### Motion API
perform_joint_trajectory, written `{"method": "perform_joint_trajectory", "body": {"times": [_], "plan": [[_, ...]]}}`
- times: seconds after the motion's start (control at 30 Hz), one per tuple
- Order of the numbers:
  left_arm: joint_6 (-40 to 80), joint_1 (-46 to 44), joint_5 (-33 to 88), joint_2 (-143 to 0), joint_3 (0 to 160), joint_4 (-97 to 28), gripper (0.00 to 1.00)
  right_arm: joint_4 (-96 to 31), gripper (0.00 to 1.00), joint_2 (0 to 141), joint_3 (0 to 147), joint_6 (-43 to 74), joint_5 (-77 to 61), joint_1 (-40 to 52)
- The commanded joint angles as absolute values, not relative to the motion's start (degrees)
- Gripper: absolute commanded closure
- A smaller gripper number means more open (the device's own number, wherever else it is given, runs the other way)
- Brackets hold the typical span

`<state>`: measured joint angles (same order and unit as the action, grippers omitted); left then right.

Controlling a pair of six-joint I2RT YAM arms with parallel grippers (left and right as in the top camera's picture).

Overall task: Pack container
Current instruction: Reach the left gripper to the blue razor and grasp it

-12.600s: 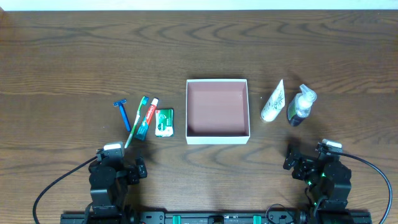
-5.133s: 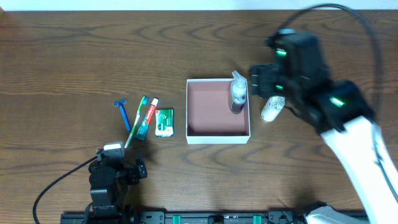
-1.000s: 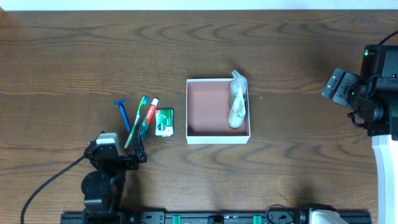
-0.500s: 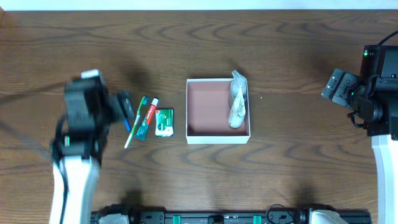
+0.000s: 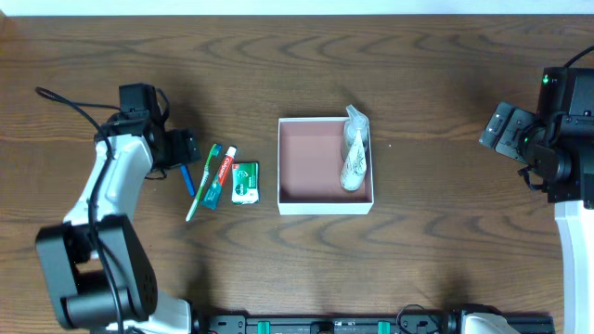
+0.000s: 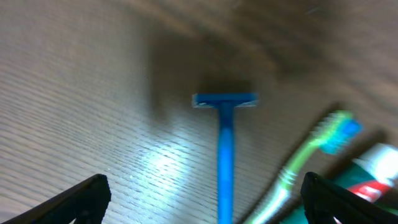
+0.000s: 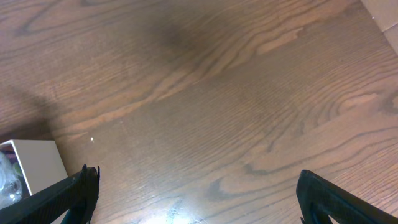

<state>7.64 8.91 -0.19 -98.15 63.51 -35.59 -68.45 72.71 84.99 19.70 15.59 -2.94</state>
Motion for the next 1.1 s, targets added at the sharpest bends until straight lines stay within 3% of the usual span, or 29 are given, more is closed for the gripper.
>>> {"method": "perform_joint_trajectory", "body": {"times": [0.0,0.1,0.23,0.4,0.53,0.77,1.07], "plan": [[7.6,9.4,0.4,-101.1,64.4,-34.9,0.10,-68.6,0.01,72.8,85.0,19.2,15.8,-3.4],[7.4,9.3,2.2,-103.7,64.4,-33.3,0.24,-68.6,0.01,72.8,85.0,19.2,15.8,-3.4],[7.4,9.3,2.4,-106.9,64.4,-32.7,0.26,-68.6,0.01,72.8,85.0,19.2,15.8,-3.4],[7.6,9.3,2.4,-109.6,64.4,-32.6,0.41,-68.6,0.01,72.8,85.0,19.2,15.8,-3.4],[7.6,9.3,2.4,-109.6,64.4,-31.8,0.47,-68.6,0.01,72.8,85.0,19.2,15.8,-3.4],[7.6,9.3,2.6,-109.6,64.4,-30.9,0.78,-68.6,0.01,72.8,85.0,19.2,15.8,-3.4],[7.6,8.5,8.2,-102.8,64.5,-31.0,0.94,-68.6,0.01,72.8,85.0,19.2,15.8,-3.4]]}}
